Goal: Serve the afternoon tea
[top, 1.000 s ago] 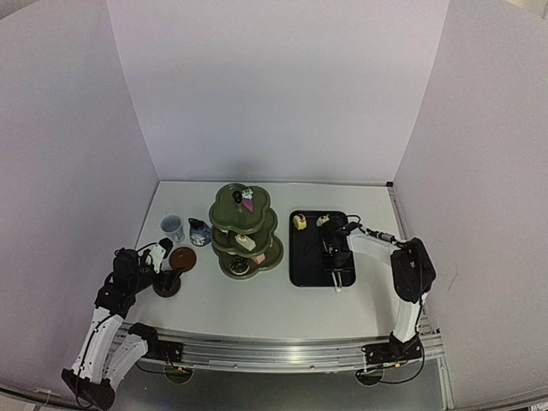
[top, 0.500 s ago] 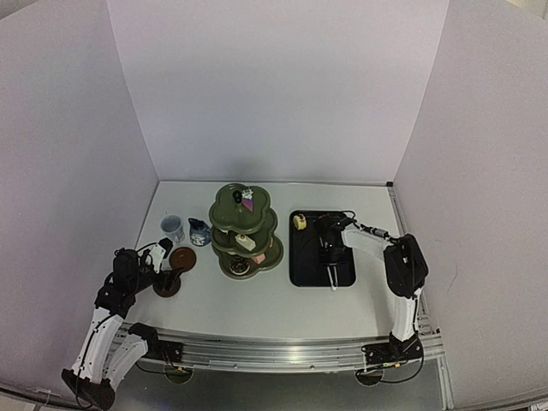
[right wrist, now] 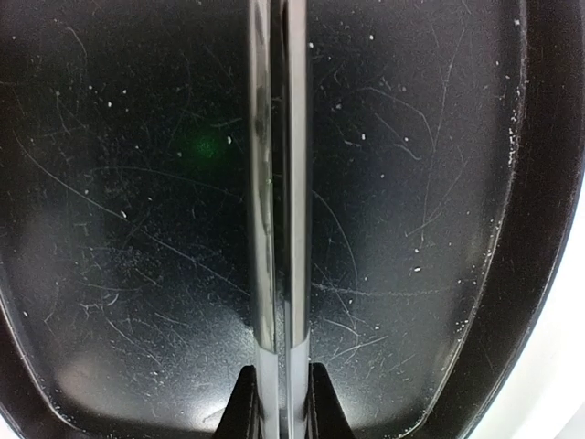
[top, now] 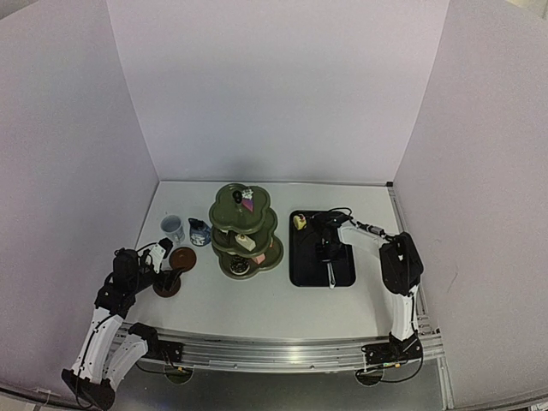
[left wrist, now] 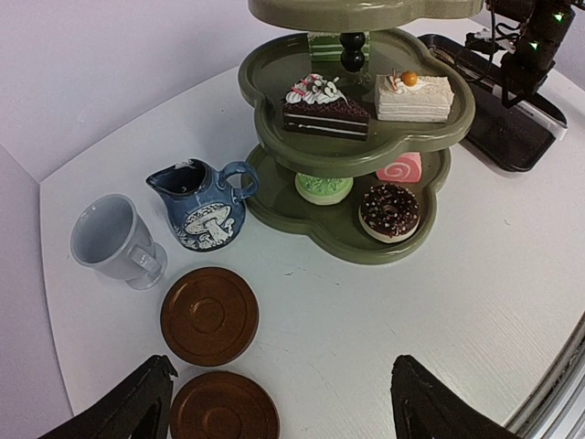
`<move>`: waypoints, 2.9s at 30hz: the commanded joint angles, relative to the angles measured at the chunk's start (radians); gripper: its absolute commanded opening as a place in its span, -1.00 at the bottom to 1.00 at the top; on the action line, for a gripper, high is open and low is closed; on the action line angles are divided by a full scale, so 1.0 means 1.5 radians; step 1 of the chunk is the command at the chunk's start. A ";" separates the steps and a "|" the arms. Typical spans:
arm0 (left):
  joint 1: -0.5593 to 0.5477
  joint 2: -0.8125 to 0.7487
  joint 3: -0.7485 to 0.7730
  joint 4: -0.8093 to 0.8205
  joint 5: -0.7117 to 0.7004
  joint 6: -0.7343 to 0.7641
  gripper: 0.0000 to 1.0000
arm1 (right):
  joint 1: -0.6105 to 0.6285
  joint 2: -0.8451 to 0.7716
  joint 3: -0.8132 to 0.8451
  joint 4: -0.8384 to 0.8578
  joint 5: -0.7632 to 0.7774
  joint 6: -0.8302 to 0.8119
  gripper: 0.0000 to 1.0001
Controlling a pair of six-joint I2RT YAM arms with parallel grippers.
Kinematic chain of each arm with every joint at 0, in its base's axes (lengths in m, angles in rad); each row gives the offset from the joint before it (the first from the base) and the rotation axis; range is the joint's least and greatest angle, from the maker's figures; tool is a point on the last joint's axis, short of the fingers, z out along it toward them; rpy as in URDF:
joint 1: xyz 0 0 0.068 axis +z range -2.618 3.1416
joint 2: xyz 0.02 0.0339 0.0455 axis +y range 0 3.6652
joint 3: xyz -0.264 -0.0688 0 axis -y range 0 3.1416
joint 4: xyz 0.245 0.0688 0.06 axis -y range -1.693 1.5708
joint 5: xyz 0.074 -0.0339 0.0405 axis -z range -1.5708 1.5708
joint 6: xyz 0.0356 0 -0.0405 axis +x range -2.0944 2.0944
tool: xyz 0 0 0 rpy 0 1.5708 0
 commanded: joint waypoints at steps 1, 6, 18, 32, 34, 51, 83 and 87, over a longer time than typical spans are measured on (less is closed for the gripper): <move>0.003 -0.006 -0.001 0.010 0.006 0.000 0.65 | 0.001 0.009 0.018 -0.012 0.013 0.006 -0.97; 0.004 -0.007 -0.001 0.011 0.007 0.001 0.64 | 0.000 -0.009 0.016 -0.016 0.012 0.004 -1.00; 0.004 -0.011 -0.002 0.012 0.006 0.000 0.65 | 0.000 -0.123 0.006 -0.072 -0.053 -0.003 -1.00; 0.003 -0.047 0.037 -0.013 0.102 0.031 0.64 | 0.037 -0.302 0.015 -0.197 -0.249 0.071 -1.00; 0.003 -0.048 0.059 -0.024 0.140 0.058 0.64 | 0.058 -0.324 0.020 -0.219 -0.275 0.104 -1.00; -0.264 0.139 0.261 -0.053 0.167 0.548 0.74 | 0.313 -0.352 0.064 -0.247 -0.316 0.310 -1.00; -0.643 0.520 0.333 0.277 -0.085 0.650 0.18 | 0.378 -0.340 0.161 -0.209 -0.359 0.242 -1.00; -0.643 0.524 0.339 0.253 -0.093 0.653 0.00 | 0.390 -0.330 0.167 -0.207 -0.369 0.225 -1.00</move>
